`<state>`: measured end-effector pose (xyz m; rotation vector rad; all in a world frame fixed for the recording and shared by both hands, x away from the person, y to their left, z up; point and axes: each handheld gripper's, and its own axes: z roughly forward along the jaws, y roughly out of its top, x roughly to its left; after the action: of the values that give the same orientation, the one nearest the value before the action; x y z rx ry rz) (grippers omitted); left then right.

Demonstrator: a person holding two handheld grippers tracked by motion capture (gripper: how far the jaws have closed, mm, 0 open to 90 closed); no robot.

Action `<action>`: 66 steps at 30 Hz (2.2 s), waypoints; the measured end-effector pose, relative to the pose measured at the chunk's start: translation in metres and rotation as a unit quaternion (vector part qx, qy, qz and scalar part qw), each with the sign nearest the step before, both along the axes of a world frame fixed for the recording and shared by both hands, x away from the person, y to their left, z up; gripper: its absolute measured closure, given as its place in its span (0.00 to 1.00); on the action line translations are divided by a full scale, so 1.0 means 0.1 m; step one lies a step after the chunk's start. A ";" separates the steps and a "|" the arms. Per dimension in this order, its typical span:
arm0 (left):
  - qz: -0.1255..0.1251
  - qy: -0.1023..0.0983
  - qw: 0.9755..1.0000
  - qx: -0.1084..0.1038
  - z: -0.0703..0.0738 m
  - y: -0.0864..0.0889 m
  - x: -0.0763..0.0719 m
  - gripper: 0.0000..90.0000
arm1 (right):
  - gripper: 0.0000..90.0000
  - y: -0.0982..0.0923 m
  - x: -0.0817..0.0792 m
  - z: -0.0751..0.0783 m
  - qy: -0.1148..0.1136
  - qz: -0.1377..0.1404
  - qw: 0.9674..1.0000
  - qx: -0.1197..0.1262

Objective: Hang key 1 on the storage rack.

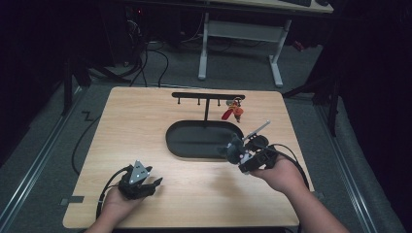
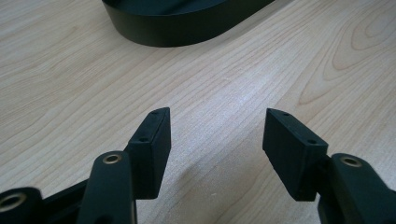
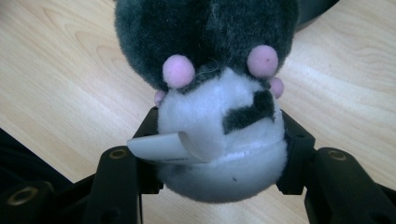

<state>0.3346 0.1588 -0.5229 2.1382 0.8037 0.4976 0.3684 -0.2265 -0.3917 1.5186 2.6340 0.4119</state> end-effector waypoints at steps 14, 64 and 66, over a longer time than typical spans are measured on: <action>-0.001 0.002 1.000 -0.003 0.01 0.02 -0.02 0.46 | 0.53 0.08 0.25 0.27 -0.006 -0.007 1.000 0.005; -0.012 0.002 1.000 -0.003 0.04 0.04 -0.06 0.33 | 0.53 0.28 0.89 0.71 -0.049 -0.072 0.996 -0.032; -0.012 0.002 1.000 -0.003 0.04 0.04 -0.07 0.33 | 0.53 0.29 0.88 0.65 -0.040 -0.067 0.997 -0.027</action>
<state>0.3281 0.1624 -0.5192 2.1422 0.7793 0.4783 0.4569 -0.1978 -0.3270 1.6145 2.4461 0.3792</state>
